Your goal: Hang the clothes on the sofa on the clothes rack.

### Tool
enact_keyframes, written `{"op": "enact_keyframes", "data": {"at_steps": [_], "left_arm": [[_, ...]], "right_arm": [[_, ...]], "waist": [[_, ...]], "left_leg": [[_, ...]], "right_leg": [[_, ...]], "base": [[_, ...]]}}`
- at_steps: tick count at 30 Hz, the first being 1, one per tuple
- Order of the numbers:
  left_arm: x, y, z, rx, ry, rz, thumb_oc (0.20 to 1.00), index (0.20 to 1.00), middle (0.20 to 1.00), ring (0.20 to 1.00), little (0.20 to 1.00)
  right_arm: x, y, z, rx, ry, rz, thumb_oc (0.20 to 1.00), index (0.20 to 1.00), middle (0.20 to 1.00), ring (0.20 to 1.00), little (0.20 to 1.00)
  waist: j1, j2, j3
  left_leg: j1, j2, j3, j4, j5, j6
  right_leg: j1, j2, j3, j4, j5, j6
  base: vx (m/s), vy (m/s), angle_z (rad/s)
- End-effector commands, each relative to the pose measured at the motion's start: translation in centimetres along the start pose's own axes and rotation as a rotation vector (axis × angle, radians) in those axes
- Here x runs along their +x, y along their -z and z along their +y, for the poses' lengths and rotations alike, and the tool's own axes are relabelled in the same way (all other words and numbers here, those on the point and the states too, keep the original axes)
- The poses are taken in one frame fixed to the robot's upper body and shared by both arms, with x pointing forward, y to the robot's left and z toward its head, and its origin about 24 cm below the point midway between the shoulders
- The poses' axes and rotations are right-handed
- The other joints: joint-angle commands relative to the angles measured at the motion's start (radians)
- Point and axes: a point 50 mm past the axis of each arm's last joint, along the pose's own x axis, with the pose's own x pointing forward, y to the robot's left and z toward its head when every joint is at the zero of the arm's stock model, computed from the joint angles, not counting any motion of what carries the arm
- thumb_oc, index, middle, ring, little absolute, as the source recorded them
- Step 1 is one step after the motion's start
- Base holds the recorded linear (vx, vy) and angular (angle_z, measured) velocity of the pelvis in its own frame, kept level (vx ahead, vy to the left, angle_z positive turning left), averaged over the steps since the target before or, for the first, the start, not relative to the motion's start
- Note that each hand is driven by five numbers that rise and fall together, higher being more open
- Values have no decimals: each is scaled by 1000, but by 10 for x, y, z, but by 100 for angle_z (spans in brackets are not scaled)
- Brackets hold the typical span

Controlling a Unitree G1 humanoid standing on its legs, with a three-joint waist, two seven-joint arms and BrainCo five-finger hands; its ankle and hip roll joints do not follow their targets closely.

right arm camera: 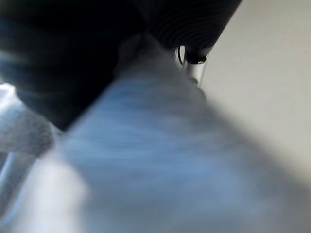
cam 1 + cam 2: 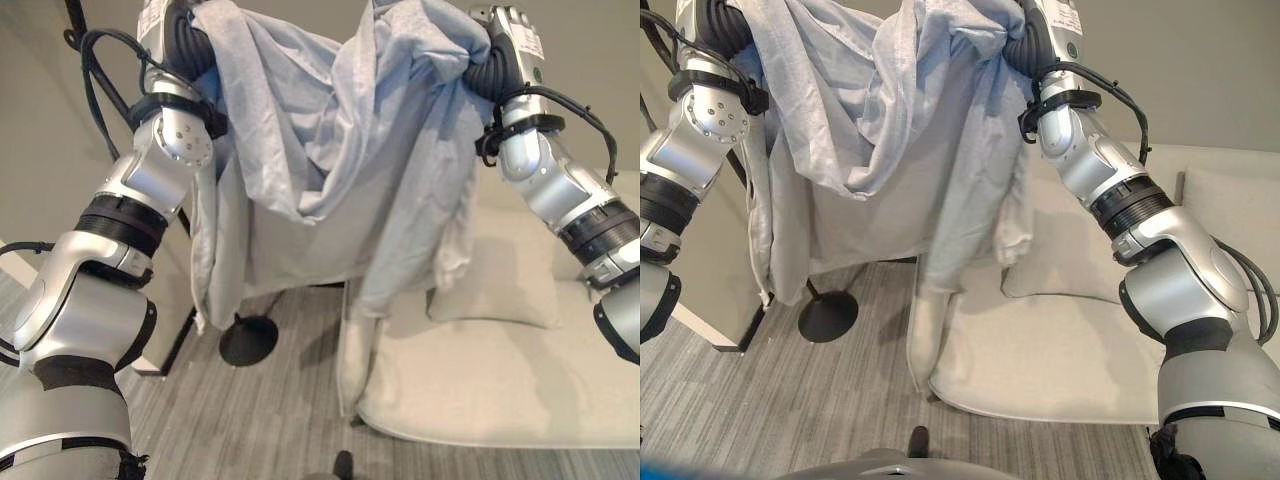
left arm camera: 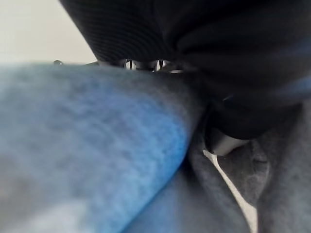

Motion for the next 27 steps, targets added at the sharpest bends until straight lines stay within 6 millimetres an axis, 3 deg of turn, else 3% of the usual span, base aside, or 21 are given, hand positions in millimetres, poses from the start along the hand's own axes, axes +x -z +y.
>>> {"op": "enact_keyframes", "data": {"at_steps": [1,4,5,6,8,9,12,13,14,15,16,18,19,20,21,22,24,25,26,27], "left_arm": [[13,0,27,-38,-122,11,200,200,200,200,200],[18,-4,31,-44,-142,-2,200,200,200,200,200],[18,-5,31,-44,-142,-3,200,200,200,200,200],[20,-5,33,-37,-152,-1,200,200,200,200,200],[20,-3,32,-30,-153,7,200,200,200,200,200],[19,-4,29,-34,-152,1,200,200,200,200,200],[18,-3,23,-27,-134,9,200,200,200,200,200],[17,-3,22,-22,-125,4,200,200,200,200,200],[18,-3,21,-19,-117,9,200,200,200,200,200],[20,-8,19,-23,-115,-6,200,200,200,200,200],[19,-12,14,-33,-94,-14,200,200,200,200,200],[19,-20,14,-28,-98,-56,200,200,200,200,200],[18,-18,15,-17,-94,-57,200,200,200,200,200],[18,-14,20,6,-100,-57,200,200,200,200,200],[18,-14,19,7,-100,-57,200,200,200,200,200],[18,-15,21,18,-109,-63,200,200,200,200,200],[17,-13,19,8,-96,-50,200,200,200,200,200],[17,-13,19,8,-96,-50,200,200,200,200,200],[17,-11,19,4,-89,-37,200,200,200,200,200],[16,-10,18,-3,-84,-30,200,200,200,200,200]], "right_arm": [[11,0,-19,-4,71,-4,200,200,200,200,200],[17,-4,-26,-20,87,-22,200,200,200,200,200],[17,-4,-26,-20,88,-22,200,200,200,200,200],[19,-3,-33,-47,100,-27,200,200,200,200,200],[19,0,-36,-63,106,-23,200,200,200,200,200],[17,5,-40,-80,115,-14,200,200,200,200,200],[13,13,-42,-110,109,2,200,200,200,200,200],[12,18,-45,-121,114,12,200,200,200,200,200],[9,18,-38,-127,78,10,200,200,200,200,200],[10,19,-39,-128,84,16,200,200,200,200,200],[6,23,-39,-130,79,39,200,200,200,200,200],[0,26,-36,-90,100,63,200,200,200,200,200],[-1,26,-33,-75,100,69,200,200,200,200,200],[-3,27,-30,-68,103,69,200,200,200,200,200],[-3,27,-30,-68,102,69,200,200,200,200,200],[-5,25,-28,-46,102,69,200,200,200,200,200],[-3,26,-29,-44,100,78,200,200,200,200,200],[-3,26,-29,-44,100,77,200,200,200,200,200],[-1,26,-29,-43,101,82,200,200,200,200,200],[-1,27,-29,-46,97,86,200,200,200,200,200]], "waist": [[14,-65,-6],[14,-71,15],[14,-71,15],[5,-80,22],[1,-78,15],[-8,-72,12],[-20,-47,1],[-22,-38,-1],[-18,-14,-11],[-19,-11,-17],[-28,-25,-18],[-26,-48,-13],[-18,-56,-11],[-5,-52,-1],[-6,-53,-1],[-12,-56,5],[-16,-61,4],[-16,-61,3],[-10,-68,1],[-9,-73,1]], "left_leg": [[8,19,-31,67,-148,-45],[-31,77,-38,72,-112,-64],[-31,78,-38,69,-111,-64],[-49,152,-28,48,-78,-72],[-34,219,-8,-9,-46,-82],[-44,278,3,-44,-9,-99],[-67,330,-25,-57,27,-134],[-78,333,-38,-57,34,-143],[-56,330,-73,-32,18,-166],[-55,316,-79,-17,-5,-172],[-47,275,-63,15,-77,-167],[-39,224,-25,43,-118,-139],[-38,202,-4,52,-129,-122],[-26,180,28,51,-140,-101],[-26,179,28,52,-141,-100],[-18,152,26,49,-152,-83],[-7,122,25,30,-143,-63],[-8,122,25,29,-143,-63],[-3,96,35,16,-133,-52],[5,84,38,8,-131,-48]], "right_leg": [[14,-43,-26,-212,153,73],[1,-74,-20,-201,153,81],[-1,-73,-20,-199,151,80],[-13,-104,-18,-190,143,92],[-15,-119,-14,-182,132,99],[-9,-141,-13,-175,117,109],[10,-173,-10,-169,104,127],[24,-188,-14,-172,104,134],[33,-231,-3,-170,125,155],[37,-257,-4,-172,137,166],[27,-326,-3,-163,200,195],[-13,-390,4,-142,343,203],[-41,-408,5,-130,384,193],[-73,-429,-59,-106,412,187],[-72,-430,-60,-105,411,187],[-68,-381,-49,-81,344,160],[-84,-291,-12,-63,250,140],[-85,-292,-12,-63,250,140],[-92,-223,-38,-74,197,123],[-89,-189,-45,-84,176,115]], "base": [[-70,85,15],[-55,141,3],[-8,255,-2],[24,253,8],[86,383,25],[169,537,10],[170,499,0],[221,750,0],[221,798,-8],[220,1009,-30],[139,798,-16],[19,630,-11],[-88,631,-40],[-65,461,-38],[-38,571,-74],[11,366,-42],[6,339,5],[-8,213,18],[1,138,7],[2,167,0]]}}
